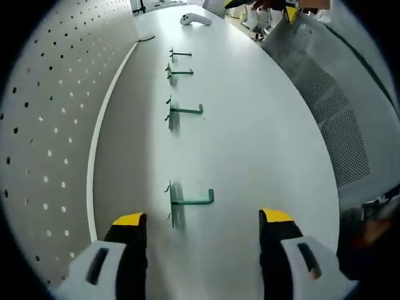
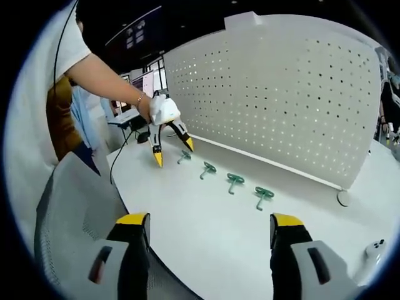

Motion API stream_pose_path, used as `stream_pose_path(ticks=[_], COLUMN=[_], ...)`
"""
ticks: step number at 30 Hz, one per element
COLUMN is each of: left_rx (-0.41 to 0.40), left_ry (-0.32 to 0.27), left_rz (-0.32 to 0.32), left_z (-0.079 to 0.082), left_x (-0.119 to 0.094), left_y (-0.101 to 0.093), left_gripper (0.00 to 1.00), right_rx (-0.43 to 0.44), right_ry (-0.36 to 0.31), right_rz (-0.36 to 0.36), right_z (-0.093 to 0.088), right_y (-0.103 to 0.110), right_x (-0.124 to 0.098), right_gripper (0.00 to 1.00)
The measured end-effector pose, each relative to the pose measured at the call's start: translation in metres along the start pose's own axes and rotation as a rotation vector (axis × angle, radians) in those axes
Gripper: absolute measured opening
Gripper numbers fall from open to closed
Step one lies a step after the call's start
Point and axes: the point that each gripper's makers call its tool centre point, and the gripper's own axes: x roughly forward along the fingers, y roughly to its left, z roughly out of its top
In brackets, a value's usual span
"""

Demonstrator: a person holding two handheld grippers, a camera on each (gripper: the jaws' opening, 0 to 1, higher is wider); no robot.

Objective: Insert the hook assembly into the mounting plate slot until the hook locks in place.

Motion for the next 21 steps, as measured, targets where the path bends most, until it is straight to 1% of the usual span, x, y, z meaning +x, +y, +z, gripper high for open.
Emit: stream_pose_path(ticks=[5,10,13,16,17,18,19,21], left_rx=[0.000,-0.023,-0.030,-0.039,-0.046,-0.051,-0.058,-0.069], left_ry=[-0.001,-0.011,-0.013,-0.018,-0.020,-0.017,-0.019,-0.019], left_rz=[0.000,0.010,0.015,0.020,0.025,0.028,0.033,0.036], left_z=[0.000,0.000,0.000,0.001,0.001,0.000,0.000,0.001], left_x=[0.000,-0.002,-0.003,-0.004,-0.005,-0.005,-0.005,-0.005], left_y=[0.000,0.006,0.008,0.009,0.011,0.012,0.013,0.013], left_gripper=[0.75,0.67,0.60,0.47,0.41,0.37,0.34,0.33], right_rx=[0.010,0.003,-0.004,-0.003,-0.004,-0.003,-0.005,-0.007], right_ry=[-0.009,-0.001,0.003,-0.001,-0.001,-0.001,-0.001,0.001], right_rz=[-0.002,-0.002,-0.003,-0.002,-0.002,-0.001,0.000,-0.001], right_z=[0.001,0.000,-0.001,0.000,0.001,0.001,0.001,0.000], right_y=[0.000,0.001,0.000,0.000,0.000,0.000,0.000,0.000], right_x=[-0.001,0.000,0.000,0.001,0.001,0.001,0.001,0.001], right_gripper=[0.76,0.75,0.75,0.75,0.75,0.75,0.75,0.75])
